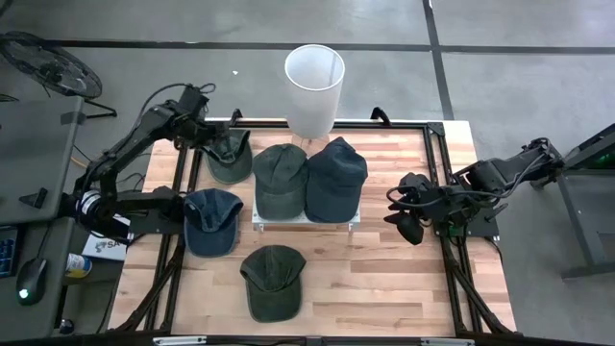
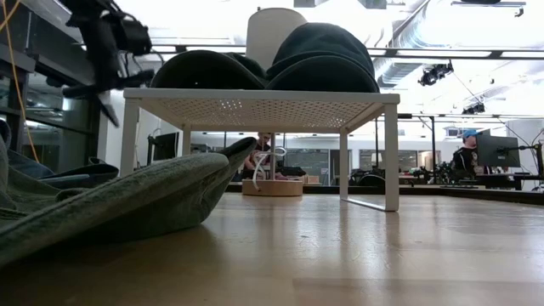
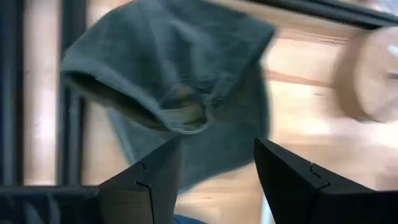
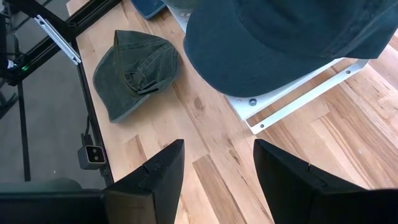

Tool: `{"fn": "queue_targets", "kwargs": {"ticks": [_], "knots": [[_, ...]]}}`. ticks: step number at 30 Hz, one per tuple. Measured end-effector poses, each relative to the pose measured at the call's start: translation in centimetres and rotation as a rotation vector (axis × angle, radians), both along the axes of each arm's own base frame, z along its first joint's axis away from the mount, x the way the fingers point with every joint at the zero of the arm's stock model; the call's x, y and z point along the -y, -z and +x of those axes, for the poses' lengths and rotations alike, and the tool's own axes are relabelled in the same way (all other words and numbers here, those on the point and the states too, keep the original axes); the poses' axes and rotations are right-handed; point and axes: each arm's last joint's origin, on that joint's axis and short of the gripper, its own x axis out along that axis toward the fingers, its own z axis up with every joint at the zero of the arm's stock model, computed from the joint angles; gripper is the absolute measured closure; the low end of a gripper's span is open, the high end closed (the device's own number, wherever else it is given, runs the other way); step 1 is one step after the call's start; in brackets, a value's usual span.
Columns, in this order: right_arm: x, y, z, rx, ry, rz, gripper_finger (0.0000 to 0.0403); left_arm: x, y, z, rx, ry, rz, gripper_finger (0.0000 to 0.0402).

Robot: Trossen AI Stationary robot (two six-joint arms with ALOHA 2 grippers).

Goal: Pick & Place hat
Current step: Stack the top green cap on the green cap on the shelf

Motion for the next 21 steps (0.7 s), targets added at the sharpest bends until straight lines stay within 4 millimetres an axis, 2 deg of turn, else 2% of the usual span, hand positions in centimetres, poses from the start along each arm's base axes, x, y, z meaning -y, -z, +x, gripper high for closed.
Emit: {"fn": "queue_targets", "kwargs": {"ticks": [7, 14, 21], "knots": [[0.0, 0.0, 0.0, 0.000, 0.000, 0.000, 0.0217, 0.8, 3.4, -0.8, -0.133, -0.106, -0.089, 0.0207], [0.0, 0.0, 0.0, 0.003, -0.012, -0.014, 0.0217, 1.8, 7.0, -1.3, -0.155, -0.149, -0.190, 0.0207], [0.0, -0.1, 0.1, 0.009, -0.013, -0.010, 0.0217, 2.3, 9.5, -1.5, -0.144, -0.162, -0.191, 0.0207]]}}
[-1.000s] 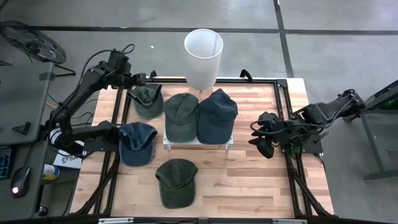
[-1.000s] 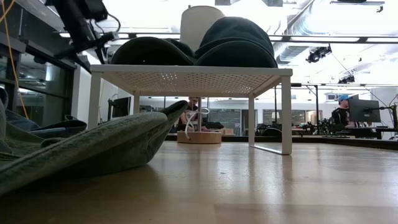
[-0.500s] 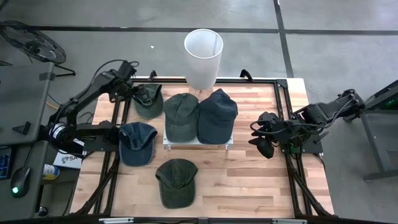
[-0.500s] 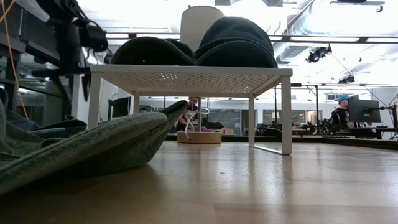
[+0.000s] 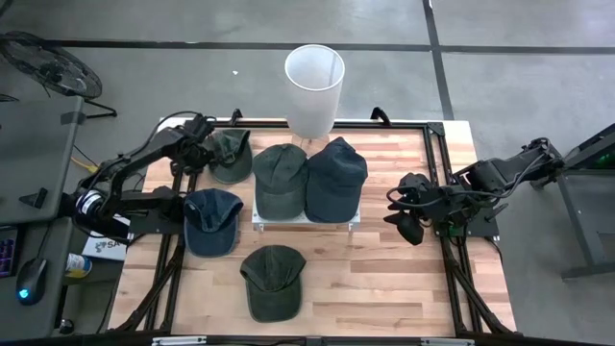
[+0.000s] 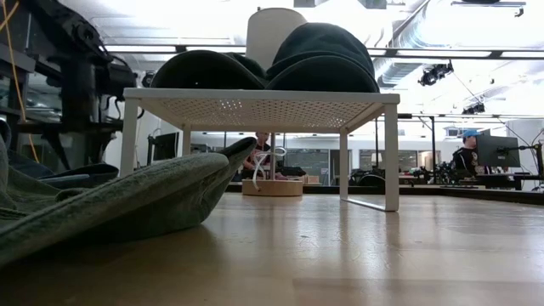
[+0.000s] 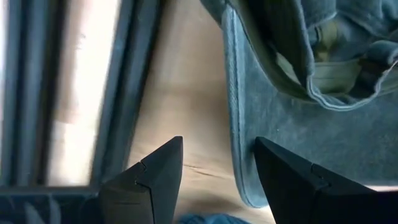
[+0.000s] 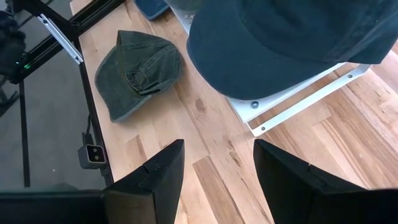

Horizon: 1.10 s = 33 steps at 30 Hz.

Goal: Pick & Place hat
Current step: Stack the top green cap on the green cap on the shelf

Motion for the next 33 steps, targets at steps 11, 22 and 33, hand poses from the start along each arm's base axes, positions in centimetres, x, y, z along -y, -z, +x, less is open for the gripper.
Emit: {"fn": "queue_targets", "kwargs": {"ticks": [11, 22, 33], "knots": [[-0.01, 0.00, 0.00, 0.000, -0.001, 0.000, 0.0217, -0.27, 0.58, 0.20, 0.048, 0.003, 0.037, 0.0208], [-0.01, 0.00, 0.00, -0.001, -0.004, 0.001, 0.0217, -0.49, 0.50, 0.41, 0.085, 0.012, 0.053, 0.0295], [-0.04, 0.01, -0.01, -0.004, -0.014, 0.003, 0.0217, -0.57, 0.38, 0.49, 0.091, 0.068, 0.067, 0.0391]]}}
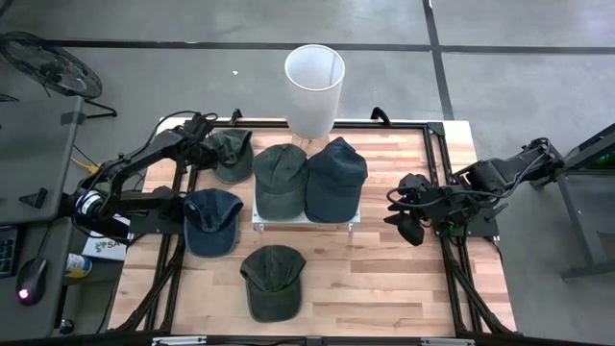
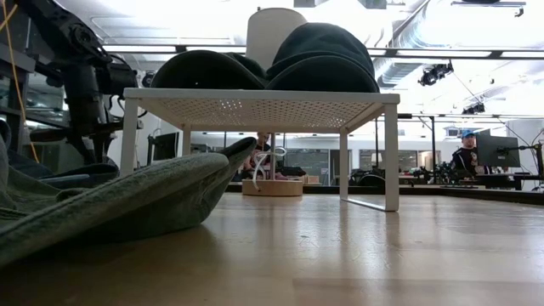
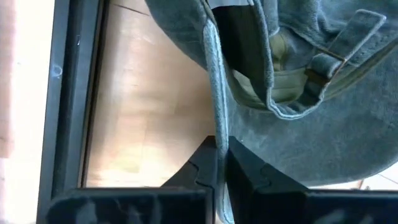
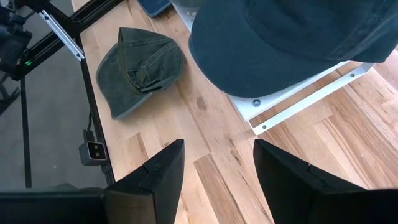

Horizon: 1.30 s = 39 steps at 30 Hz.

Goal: Pick & Place hat
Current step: Stack the top green cap on the green cap on the shelf

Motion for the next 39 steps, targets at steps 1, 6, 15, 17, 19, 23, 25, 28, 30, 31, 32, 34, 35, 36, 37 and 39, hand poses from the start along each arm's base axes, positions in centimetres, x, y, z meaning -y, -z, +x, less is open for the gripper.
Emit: {"fn": "queue_targets", "kwargs": {"ticks": [1, 6, 15, 17, 19, 23, 25, 28, 30, 31, 32, 34, 35, 36, 37, 39], "knots": [[0.0, 0.0, 0.0, 0.000, 0.000, 0.000, 0.0217, 0.0, 0.0, 0.0, -0.001, 0.003, 0.000, 0.0393], [0.0, 0.0, 0.0, 0.000, -0.008, -0.007, 0.0217, 0.0, 0.0, 0.0, 0.007, 0.027, 0.000, 0.0394], [0.0, 0.0, 0.0, -0.001, -0.015, -0.010, 0.0217, 0.9, -1.4, -0.4, 0.051, 0.030, 0.075, 0.0394], [0.0, 0.0, 0.0, -0.004, -0.022, -0.003, 0.0217, 1.1, -1.8, -0.6, 0.063, 0.029, 0.099, 0.0394], [0.0, 0.0, 0.0, -0.005, -0.023, -0.001, 0.0217, 1.4, -2.2, -0.7, 0.075, 0.023, 0.120, 0.0394], [0.0, 0.0, 0.0, -0.005, -0.025, 0.001, 0.0217, 1.8, -2.9, -0.9, 0.104, 0.014, 0.163, 0.0394], [0.0, 0.0, 0.0, -0.005, -0.025, 0.001, 0.0217, 2.1, -3.3, -1.1, 0.121, 0.015, 0.185, 0.0394], [-0.1, 0.0, 0.0, -0.010, -0.036, 0.012, 0.0217, 2.4, -4.8, -1.2, 0.161, 0.017, 0.252, 0.0394], [-0.1, 0.0, 0.0, -0.014, -0.044, 0.020, 0.0217, 2.5, -6.0, -1.3, 0.189, 0.019, 0.304, 0.0394], [-0.1, 0.0, 0.0, -0.015, -0.046, 0.023, 0.0217, 2.7, -6.7, -1.4, 0.200, 0.025, 0.332, 0.0395], [-0.1, 0.0, 0.0, -0.015, -0.047, 0.024, 0.0217, 2.8, -7.5, -1.4, 0.213, 0.031, 0.363, 0.0394], [-0.1, 0.0, 0.0, -0.015, -0.044, 0.027, 0.0217, 3.2, -9.1, -1.6, 0.246, 0.038, 0.421, 0.0395], [-0.1, 0.0, 0.0, -0.016, -0.042, 0.030, 0.0217, 3.4, -9.8, -1.7, 0.262, 0.044, 0.444, 0.0395], [-0.1, 0.0, 0.0, -0.016, -0.042, 0.032, 0.0217, 3.7, -10.5, -1.9, 0.276, 0.054, 0.467, 0.0395], [-0.2, 0.0, 0.0, -0.017, -0.044, 0.034, 0.0217, 3.9, -11.1, -2.0, 0.290, 0.061, 0.489, 0.0395], [-0.2, 0.0, 0.0, -0.018, -0.045, 0.036, 0.0217, 4.3, -12.2, -2.2, 0.309, 0.067, 0.528, 0.0395]]}}
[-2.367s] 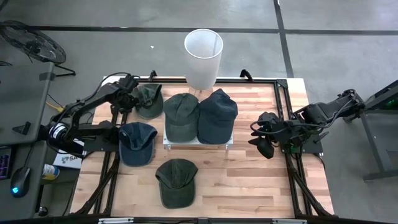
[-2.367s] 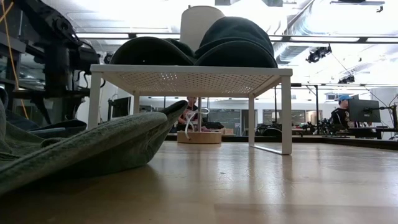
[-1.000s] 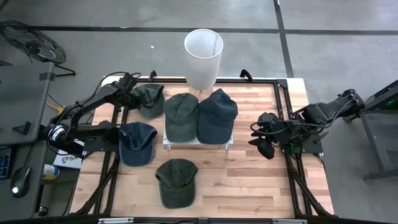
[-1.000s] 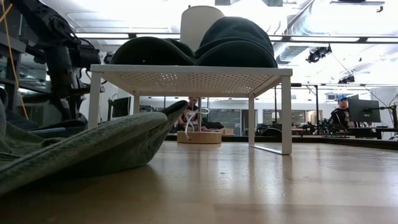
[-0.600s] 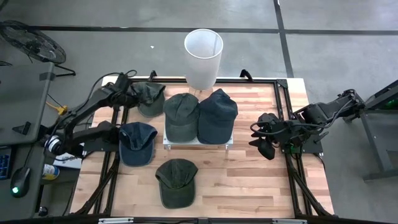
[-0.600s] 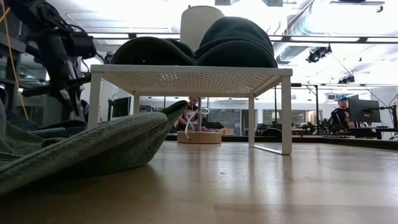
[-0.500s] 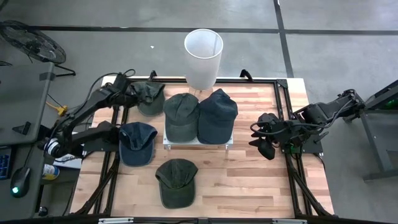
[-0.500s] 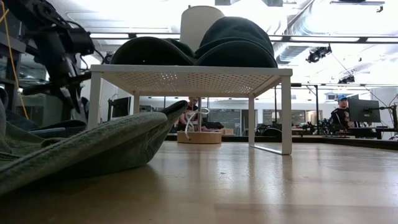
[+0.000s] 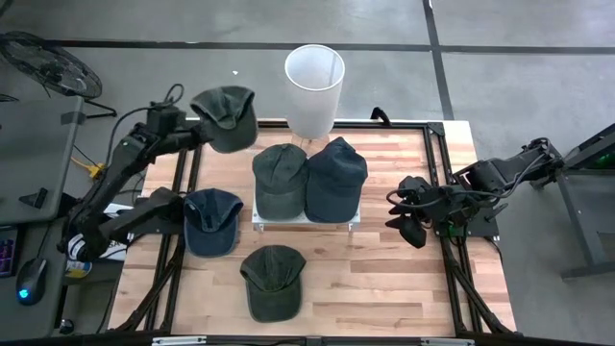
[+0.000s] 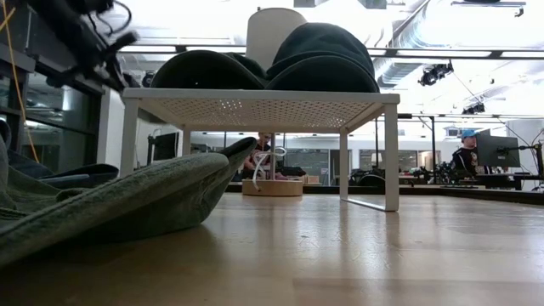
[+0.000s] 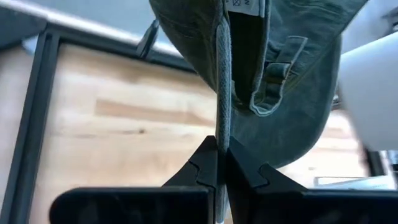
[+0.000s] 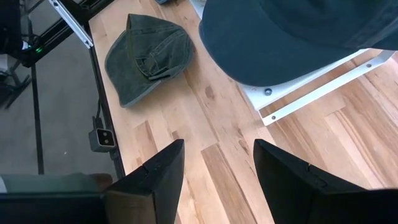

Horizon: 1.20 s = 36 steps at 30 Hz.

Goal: Pick & Place hat
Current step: Stack the top green cap on the green cap on the shelf

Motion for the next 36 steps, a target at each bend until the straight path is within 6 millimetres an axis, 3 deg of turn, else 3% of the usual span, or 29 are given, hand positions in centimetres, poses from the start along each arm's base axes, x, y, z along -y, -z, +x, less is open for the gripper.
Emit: {"fn": "queue_targets", "kwargs": {"ticks": [8, 15, 27, 36], "knots": [[0.0, -0.1, 0.1, 0.013, 0.021, -0.009, 0.0217, 1.0, -3.2, -0.4, 0.051, 0.048, 0.120, 0.0396], [0.1, -0.1, 0.1, 0.032, 0.049, -0.034, 0.0217, 1.2, -4.2, -0.3, 0.087, 0.138, 0.171, 0.0396], [0.2, -0.1, 0.2, 0.039, 0.035, -0.065, 0.0217, 1.4, -6.9, -0.5, 0.130, 0.110, 0.312, 0.0396], [-0.3, -0.2, -0.1, 0.053, 0.021, -0.101, 0.0217, 1.2, -7.2, -0.3, 0.189, 0.120, 0.313, 0.0396]]}}
